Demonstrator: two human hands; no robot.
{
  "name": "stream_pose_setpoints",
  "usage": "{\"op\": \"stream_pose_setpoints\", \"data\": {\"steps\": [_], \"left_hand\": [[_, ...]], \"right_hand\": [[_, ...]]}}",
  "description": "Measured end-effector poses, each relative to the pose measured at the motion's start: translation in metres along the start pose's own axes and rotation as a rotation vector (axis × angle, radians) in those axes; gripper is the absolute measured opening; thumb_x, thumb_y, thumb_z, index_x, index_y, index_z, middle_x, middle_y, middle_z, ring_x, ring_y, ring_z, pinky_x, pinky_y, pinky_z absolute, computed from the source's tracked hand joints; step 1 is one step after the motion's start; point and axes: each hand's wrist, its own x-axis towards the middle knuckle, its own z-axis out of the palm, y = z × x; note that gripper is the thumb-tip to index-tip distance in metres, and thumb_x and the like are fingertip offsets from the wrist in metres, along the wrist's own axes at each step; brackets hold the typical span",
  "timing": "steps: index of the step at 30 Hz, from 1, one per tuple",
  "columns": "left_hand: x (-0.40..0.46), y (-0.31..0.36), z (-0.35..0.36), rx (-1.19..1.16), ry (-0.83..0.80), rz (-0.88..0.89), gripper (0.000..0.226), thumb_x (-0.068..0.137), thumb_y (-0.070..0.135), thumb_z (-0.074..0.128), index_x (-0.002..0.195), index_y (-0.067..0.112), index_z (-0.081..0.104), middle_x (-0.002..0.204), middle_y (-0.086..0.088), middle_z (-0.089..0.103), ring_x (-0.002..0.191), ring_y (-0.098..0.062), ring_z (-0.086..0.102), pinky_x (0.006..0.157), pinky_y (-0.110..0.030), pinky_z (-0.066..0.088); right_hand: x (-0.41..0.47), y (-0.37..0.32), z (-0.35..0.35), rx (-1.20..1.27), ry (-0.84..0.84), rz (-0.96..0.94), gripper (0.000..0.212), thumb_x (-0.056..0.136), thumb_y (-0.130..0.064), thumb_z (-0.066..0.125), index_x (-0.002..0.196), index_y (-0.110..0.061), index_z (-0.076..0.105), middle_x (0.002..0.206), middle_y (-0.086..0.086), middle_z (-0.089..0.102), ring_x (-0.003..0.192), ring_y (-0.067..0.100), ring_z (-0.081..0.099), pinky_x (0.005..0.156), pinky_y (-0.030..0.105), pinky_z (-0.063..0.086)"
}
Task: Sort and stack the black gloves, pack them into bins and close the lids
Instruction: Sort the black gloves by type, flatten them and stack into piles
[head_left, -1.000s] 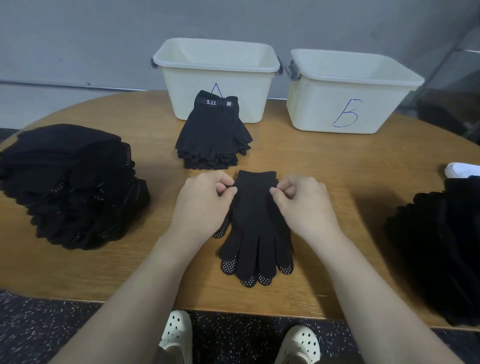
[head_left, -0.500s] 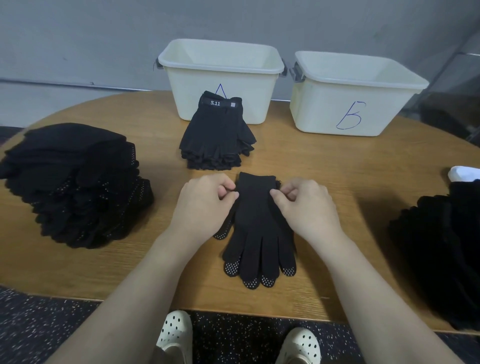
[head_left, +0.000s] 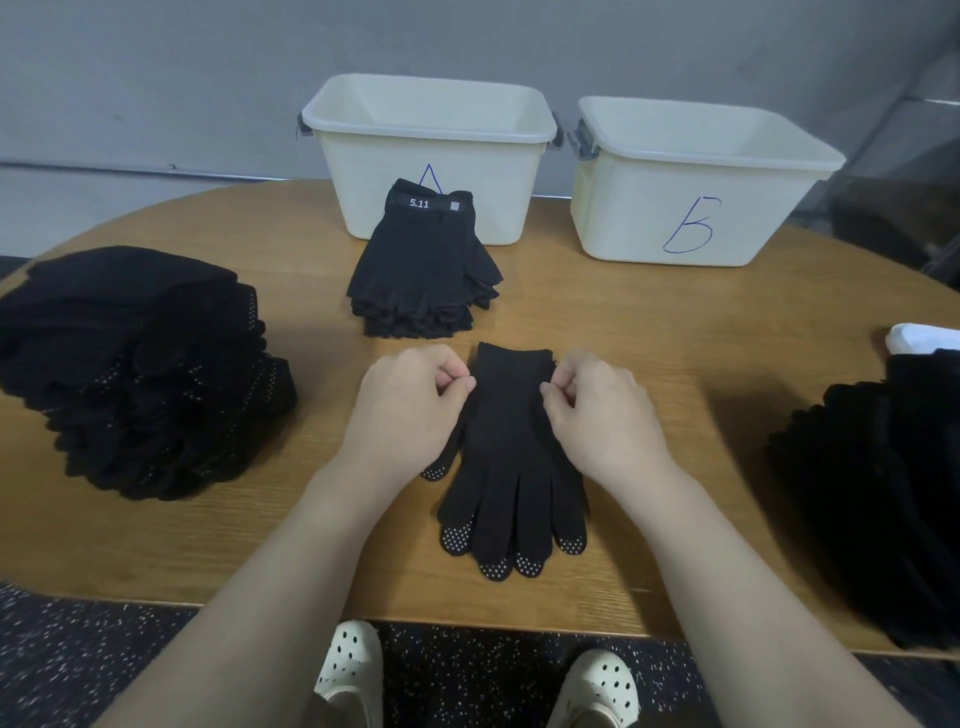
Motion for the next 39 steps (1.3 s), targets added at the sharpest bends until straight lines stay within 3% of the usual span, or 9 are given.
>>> {"op": "stream_pose_setpoints", "data": {"steps": [3,6,14,25,28,30,34,39], "left_hand": [[-0.001,-0.001,-0.004,0.008,-0.032,-0.013,0.016,0.096,0.03,0.071,0.083,0.021,0.07,0.06,0.007,0.062,0.066,-0.01,0.061,0.071,-0.024,0.049],[-0.003,-0.002,-0.012,-0.016,-0.08,-0.037,0.013,0.095,0.032,0.072,0.086,0.022,0.071,0.062,0.005,0.065,0.07,-0.008,0.063,0.07,-0.021,0.047],[-0.016,-0.007,-0.027,-0.035,-0.207,-0.031,0.016,0.096,0.036,0.07,0.111,0.028,0.068,0.065,0.012,0.067,0.077,0.002,0.064,0.069,-0.011,0.04],[-0.022,-0.01,-0.037,0.096,-0.251,0.058,0.027,0.096,0.03,0.071,0.123,0.027,0.067,0.075,0.01,0.065,0.072,-0.005,0.06,0.078,-0.028,0.055],[-0.022,-0.012,-0.036,0.146,-0.192,0.193,0.028,0.094,0.029,0.072,0.121,0.029,0.069,0.09,0.015,0.059,0.085,-0.005,0.055,0.082,-0.028,0.05],[-0.022,-0.01,-0.033,0.145,-0.16,0.323,0.025,0.098,0.025,0.066,0.122,0.029,0.07,0.107,0.017,0.06,0.102,-0.005,0.052,0.095,-0.032,0.045],[-0.017,-0.015,-0.023,0.232,-0.254,0.442,0.036,0.108,0.025,0.048,0.14,0.033,0.062,0.152,0.012,0.05,0.141,-0.009,0.038,0.115,-0.035,0.027],[-0.014,-0.03,-0.024,0.285,-0.306,0.41,0.045,0.108,0.038,0.045,0.152,0.037,0.046,0.162,0.011,0.039,0.152,-0.008,0.025,0.121,-0.037,0.02]], "right_hand": [[0.0,-0.001,0.0,-0.019,0.012,-0.017,0.012,0.102,-0.025,0.057,0.092,-0.017,0.056,0.076,-0.003,0.06,0.071,0.023,0.06,0.062,0.034,0.045],[-0.001,-0.003,0.002,-0.036,0.027,-0.026,0.011,0.101,-0.024,0.057,0.093,-0.017,0.055,0.076,-0.003,0.059,0.071,0.024,0.06,0.063,0.036,0.049],[-0.003,-0.006,0.005,-0.072,0.057,-0.02,0.009,0.102,-0.024,0.055,0.096,-0.017,0.055,0.082,0.0,0.063,0.073,0.027,0.059,0.063,0.035,0.042],[-0.004,-0.008,0.004,-0.078,0.044,0.002,0.011,0.103,-0.026,0.054,0.096,-0.018,0.054,0.082,-0.001,0.061,0.071,0.023,0.052,0.062,0.034,0.035],[-0.004,-0.007,0.004,-0.081,0.045,-0.007,0.01,0.103,-0.026,0.054,0.096,-0.019,0.054,0.082,-0.001,0.061,0.073,0.024,0.055,0.063,0.034,0.037],[-0.004,-0.007,0.003,-0.086,0.054,-0.023,0.009,0.102,-0.027,0.056,0.099,-0.019,0.056,0.087,-0.003,0.062,0.078,0.023,0.058,0.065,0.034,0.039],[-0.013,-0.005,-0.005,-0.032,0.137,-0.153,0.011,0.097,-0.026,0.066,0.104,-0.02,0.061,0.094,-0.011,0.056,0.081,0.011,0.055,0.069,0.033,0.047],[-0.045,-0.006,-0.012,0.167,-0.005,-0.433,0.005,0.092,-0.028,0.072,0.095,-0.024,0.071,0.09,-0.018,0.056,0.084,0.004,0.056,0.073,0.013,0.04]]}}
